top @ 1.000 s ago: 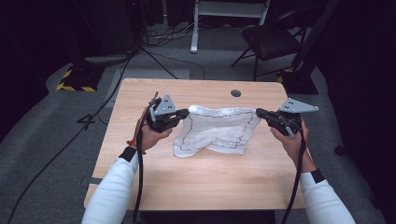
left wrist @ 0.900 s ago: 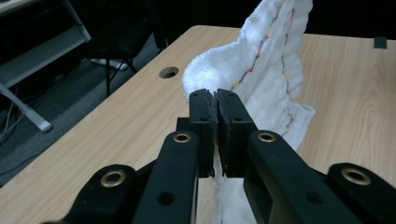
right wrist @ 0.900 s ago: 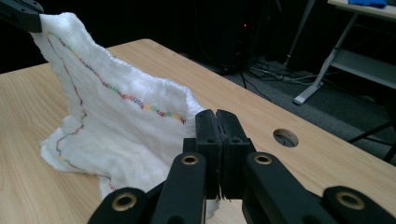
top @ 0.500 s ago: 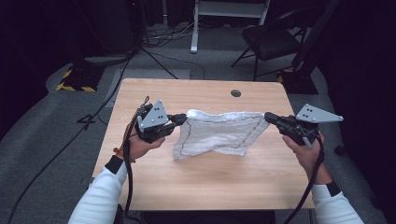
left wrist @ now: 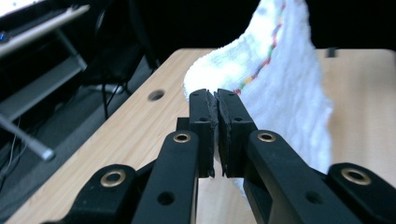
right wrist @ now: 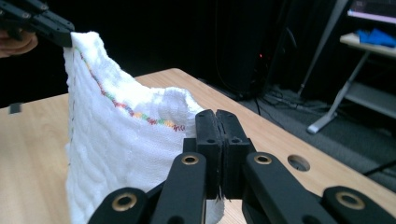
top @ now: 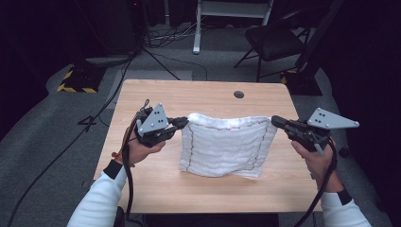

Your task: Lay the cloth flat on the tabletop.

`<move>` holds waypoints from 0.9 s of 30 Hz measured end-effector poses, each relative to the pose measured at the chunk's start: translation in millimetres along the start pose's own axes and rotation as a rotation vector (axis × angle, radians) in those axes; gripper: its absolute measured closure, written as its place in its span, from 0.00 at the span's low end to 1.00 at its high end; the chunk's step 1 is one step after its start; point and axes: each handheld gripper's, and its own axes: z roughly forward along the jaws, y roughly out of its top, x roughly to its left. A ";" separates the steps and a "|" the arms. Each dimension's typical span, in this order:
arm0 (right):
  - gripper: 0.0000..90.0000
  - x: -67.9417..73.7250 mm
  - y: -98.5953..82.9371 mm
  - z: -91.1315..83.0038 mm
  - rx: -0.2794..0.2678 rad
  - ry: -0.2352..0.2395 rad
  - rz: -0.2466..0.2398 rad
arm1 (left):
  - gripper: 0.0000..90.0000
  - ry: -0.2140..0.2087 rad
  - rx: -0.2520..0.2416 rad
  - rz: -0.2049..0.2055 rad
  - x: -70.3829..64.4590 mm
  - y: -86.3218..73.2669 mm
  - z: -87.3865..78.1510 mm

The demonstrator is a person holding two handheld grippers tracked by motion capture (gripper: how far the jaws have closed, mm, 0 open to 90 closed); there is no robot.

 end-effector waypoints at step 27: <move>0.97 -91.3 -79.1 195.9 0.398 -0.208 0.132 | 0.87 0.222 0.325 -0.290 94.5 -93.0 160.5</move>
